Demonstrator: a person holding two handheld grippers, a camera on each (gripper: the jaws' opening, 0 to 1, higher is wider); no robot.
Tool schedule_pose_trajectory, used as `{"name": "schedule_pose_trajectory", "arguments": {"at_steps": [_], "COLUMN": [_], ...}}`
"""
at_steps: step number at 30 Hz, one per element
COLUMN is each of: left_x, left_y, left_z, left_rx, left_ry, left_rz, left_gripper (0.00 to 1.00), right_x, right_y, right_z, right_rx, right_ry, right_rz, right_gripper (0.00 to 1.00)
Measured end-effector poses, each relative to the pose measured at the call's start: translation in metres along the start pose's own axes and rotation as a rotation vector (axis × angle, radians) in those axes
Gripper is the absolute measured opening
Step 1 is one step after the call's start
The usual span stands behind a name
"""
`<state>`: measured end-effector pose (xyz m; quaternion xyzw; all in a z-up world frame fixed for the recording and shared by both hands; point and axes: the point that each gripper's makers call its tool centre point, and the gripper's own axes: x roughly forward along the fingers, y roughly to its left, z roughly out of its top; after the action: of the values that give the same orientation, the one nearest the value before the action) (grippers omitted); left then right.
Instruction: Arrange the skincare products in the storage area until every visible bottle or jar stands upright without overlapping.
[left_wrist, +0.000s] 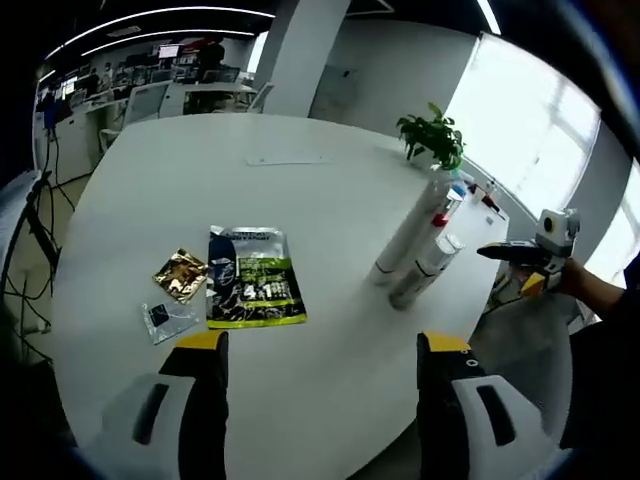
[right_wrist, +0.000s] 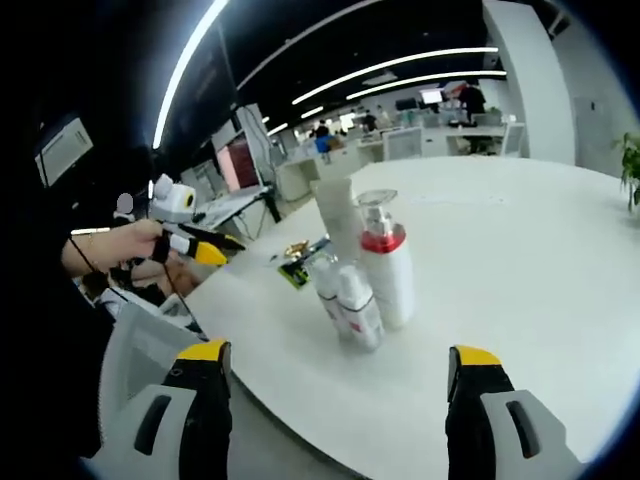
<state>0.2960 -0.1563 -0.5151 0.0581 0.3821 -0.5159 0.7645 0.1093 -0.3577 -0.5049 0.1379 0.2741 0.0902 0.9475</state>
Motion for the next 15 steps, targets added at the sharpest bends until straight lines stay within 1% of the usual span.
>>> {"name": "schedule_pose_trajectory", "arguments": {"at_steps": [4, 9, 15], "left_x": [0.007, 0.016, 0.028], "left_y": [0.008, 0.019, 0.035], "left_z": [-0.002, -0.005, -0.009], "left_rx": [0.008, -0.001, 0.003], "left_ry": [0.014, 0.038, 0.071], "left_rz": [0.009, 0.026, 0.05], "left_gripper": [0.68, 0.64, 0.6], "right_x": [0.002, 0.005, 0.008], "right_y": [-0.002, -0.004, -0.006], "right_z": [-0.001, -0.004, -0.006], "right_rx": [0.007, 0.013, 0.024], "right_ry": [0.006, 0.008, 0.019], "right_rz": [-0.006, -0.008, -0.007], "right_gripper": [0.92, 0.92, 0.91]}}
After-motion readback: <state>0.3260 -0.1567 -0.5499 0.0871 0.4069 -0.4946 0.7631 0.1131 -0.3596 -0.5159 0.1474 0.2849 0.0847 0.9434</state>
